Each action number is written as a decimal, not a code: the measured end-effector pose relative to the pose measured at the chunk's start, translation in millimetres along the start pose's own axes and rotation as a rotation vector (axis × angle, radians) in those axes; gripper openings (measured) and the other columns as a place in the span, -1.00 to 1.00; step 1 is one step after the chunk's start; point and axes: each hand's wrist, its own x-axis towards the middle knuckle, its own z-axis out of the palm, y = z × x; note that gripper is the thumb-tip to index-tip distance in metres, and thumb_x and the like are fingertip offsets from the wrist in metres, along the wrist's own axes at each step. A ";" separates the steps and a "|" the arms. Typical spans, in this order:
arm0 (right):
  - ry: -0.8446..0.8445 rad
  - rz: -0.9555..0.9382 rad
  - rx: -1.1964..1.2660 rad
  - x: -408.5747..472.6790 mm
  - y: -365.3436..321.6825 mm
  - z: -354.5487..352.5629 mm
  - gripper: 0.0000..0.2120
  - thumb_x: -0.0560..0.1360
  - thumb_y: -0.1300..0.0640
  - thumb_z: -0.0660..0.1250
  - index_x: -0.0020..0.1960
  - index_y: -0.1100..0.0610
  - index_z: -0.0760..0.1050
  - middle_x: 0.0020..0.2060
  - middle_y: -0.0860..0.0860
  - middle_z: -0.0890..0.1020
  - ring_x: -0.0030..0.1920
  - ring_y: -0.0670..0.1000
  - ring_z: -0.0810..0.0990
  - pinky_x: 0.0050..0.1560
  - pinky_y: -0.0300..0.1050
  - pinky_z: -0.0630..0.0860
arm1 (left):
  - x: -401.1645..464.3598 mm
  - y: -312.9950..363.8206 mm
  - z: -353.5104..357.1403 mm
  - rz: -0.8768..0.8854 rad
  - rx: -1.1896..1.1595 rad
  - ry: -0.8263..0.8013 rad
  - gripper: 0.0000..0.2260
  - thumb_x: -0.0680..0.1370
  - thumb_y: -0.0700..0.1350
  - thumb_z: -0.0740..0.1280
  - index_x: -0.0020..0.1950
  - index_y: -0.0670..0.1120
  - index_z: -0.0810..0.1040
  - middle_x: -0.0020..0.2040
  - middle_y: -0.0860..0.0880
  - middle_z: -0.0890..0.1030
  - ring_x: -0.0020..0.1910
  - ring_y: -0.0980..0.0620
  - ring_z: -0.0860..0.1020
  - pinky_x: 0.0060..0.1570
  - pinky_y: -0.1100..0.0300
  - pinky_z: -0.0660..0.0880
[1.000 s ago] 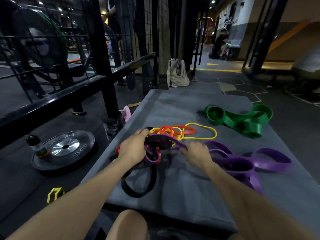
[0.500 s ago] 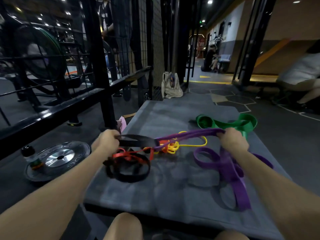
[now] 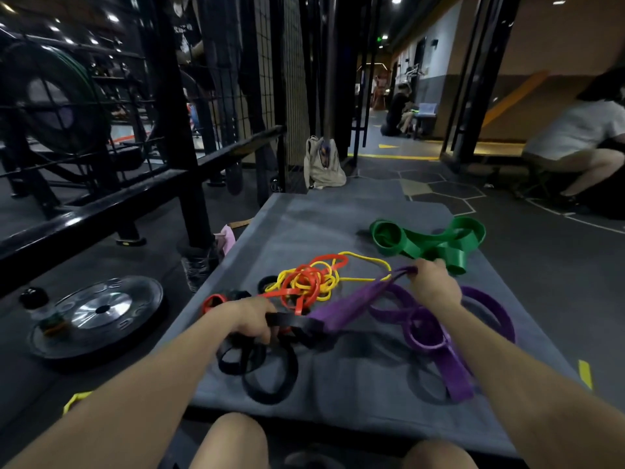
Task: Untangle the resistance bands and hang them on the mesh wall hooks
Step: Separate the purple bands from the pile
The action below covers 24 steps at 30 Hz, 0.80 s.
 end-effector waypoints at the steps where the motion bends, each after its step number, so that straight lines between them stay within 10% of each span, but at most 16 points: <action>1: 0.029 0.015 0.009 1.6 4.1 -1.0 -0.72 0.58 0.17 0.09 0.24 0.14 0.43 0.18 0.19 0.37 0.09 0.30 0.52 0.08 0.10 0.44 | 0.9 -0.3 0.7 0.025 -0.033 0.040 -0.88 0.40 -0.21 0.42 -0.18 0.00 0.56 -0.21 0.07 0.56 -0.17 0.08 0.53 -0.16 0.25 0.48; 9: 0.010 0.011 -0.260 -6.3 21.9 3.6 -0.66 0.51 0.30 0.11 0.27 0.16 0.39 0.25 0.18 0.33 0.31 0.22 0.29 0.28 0.18 0.28 | 5.7 2.5 22.5 0.229 -0.134 0.044 -0.72 0.52 0.15 0.29 -0.12 -0.07 0.56 -0.20 0.04 0.55 -0.17 0.07 0.51 -0.11 0.24 0.40; 13: 0.004 -0.210 -0.482 -17.7 5.5 20.0 -0.59 0.52 0.26 0.08 0.37 0.19 0.28 0.32 0.17 0.30 0.36 0.19 0.25 0.40 0.15 0.14 | 5.8 4.1 17.9 0.229 -0.141 0.296 -0.63 0.62 0.04 0.13 -0.39 0.01 0.32 -0.38 0.05 0.36 -0.34 0.10 0.35 -0.27 0.20 0.28; 16: 0.106 -0.501 -0.517 -22.1 -21.0 29.9 -0.51 0.50 0.26 0.10 0.43 0.18 0.17 0.37 0.17 0.26 0.36 0.20 0.24 0.43 0.10 0.10 | 2.5 3.8 26.5 0.195 -0.175 0.171 -0.65 0.62 0.08 0.10 -0.14 -0.06 0.58 -0.14 -0.01 0.58 -0.11 0.08 0.50 -0.05 0.22 0.39; 20: -0.143 -0.799 -0.347 -24.6 -63.6 53.7 -0.59 0.46 0.29 0.20 0.29 0.12 0.41 0.24 0.12 0.42 0.30 0.16 0.36 0.28 0.02 0.32 | 9.5 4.7 45.4 0.252 -0.077 0.103 -0.74 0.60 0.00 0.21 -0.16 -0.13 0.53 -0.16 -0.08 0.57 -0.15 0.02 0.50 -0.07 0.12 0.40; 24: -0.299 -0.641 -0.230 -31.3 -88.6 83.5 -0.73 0.53 0.17 0.20 0.20 0.19 0.47 0.19 0.18 0.51 0.24 0.19 0.45 0.18 0.02 0.43 | 13.3 6.1 44.2 0.258 -0.125 0.108 -0.77 0.59 -0.03 0.24 -0.11 -0.14 0.58 -0.14 -0.07 0.60 -0.16 0.13 0.46 -0.13 0.26 0.32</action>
